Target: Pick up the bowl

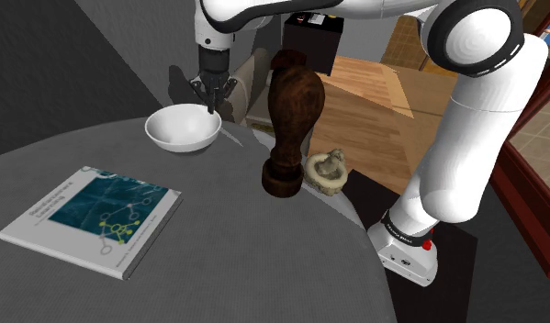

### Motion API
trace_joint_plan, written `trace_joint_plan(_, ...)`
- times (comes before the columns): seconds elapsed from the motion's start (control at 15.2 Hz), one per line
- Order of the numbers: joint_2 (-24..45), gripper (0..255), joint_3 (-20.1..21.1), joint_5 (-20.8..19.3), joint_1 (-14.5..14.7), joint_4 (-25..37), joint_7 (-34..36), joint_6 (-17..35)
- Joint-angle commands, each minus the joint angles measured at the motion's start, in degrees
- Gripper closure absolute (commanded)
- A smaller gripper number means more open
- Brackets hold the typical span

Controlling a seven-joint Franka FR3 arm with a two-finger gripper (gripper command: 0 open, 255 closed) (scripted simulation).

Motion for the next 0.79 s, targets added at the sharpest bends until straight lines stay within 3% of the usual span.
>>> trace_joint_plan(0.0, 0.0, 255, 0.0, 0.0, 0.0, 0.0, 0.0, 0.0)
trace_joint_plan(0.73, 0.1, 255, 0.1, -0.2, 0.1, 7.0, 0.9, -6.9)
